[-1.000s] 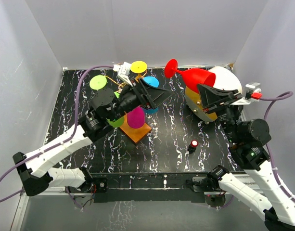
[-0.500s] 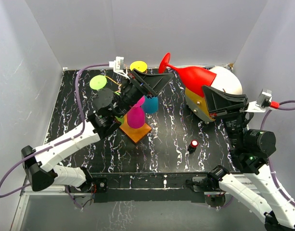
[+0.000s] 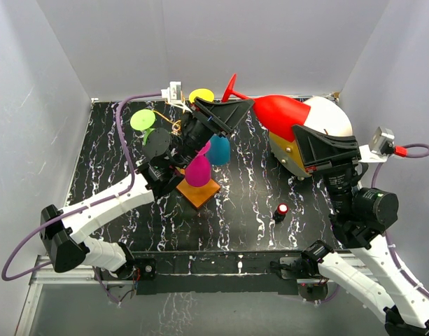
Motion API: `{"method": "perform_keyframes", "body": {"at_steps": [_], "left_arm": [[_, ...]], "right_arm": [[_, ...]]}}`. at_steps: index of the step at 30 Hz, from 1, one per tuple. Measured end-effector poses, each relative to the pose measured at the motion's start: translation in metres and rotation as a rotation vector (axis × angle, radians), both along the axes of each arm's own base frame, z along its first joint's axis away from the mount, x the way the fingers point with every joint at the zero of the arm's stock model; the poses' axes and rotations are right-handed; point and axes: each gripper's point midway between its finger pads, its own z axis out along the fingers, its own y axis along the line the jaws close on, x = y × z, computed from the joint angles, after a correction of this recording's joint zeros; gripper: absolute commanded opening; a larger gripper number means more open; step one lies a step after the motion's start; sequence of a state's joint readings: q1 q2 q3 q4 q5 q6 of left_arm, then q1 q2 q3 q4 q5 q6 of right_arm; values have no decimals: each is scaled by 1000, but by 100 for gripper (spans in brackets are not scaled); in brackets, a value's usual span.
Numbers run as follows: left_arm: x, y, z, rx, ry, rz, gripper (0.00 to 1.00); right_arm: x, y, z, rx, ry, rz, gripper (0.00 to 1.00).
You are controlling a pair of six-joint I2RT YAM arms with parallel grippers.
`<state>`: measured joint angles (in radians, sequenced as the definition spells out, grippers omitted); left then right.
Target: Place the wine glass upside down on the wine glass rack
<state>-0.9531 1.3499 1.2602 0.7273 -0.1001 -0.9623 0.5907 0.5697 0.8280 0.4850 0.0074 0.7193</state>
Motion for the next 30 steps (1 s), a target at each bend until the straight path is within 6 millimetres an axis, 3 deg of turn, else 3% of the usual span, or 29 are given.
{"method": "perform_keyframes", "body": {"at_steps": [3, 8, 14, 21, 26, 28, 30], "left_arm": [[-2, 4, 9, -34, -23, 4, 56], [-5, 10, 22, -83, -57, 12, 40], [-6, 15, 31, -112, -86, 28, 35], [-9, 24, 42, -156, -132, 49, 0], [-8, 26, 42, -161, -146, 66, 0], [-8, 26, 42, -156, -151, 69, 0], [-8, 25, 42, -149, -160, 70, 0]], "right_arm": [[1, 5, -2, -2, 4, 24, 0], [1, 10, -4, 3, 8, 59, 0], [-1, 20, -8, -22, 5, 106, 0], [-4, 39, -21, -98, 8, 184, 0], [-4, 43, -29, -114, 19, 203, 1], [-4, 43, -30, -116, 26, 203, 17], [-3, 42, -33, -119, 44, 199, 42]]}}
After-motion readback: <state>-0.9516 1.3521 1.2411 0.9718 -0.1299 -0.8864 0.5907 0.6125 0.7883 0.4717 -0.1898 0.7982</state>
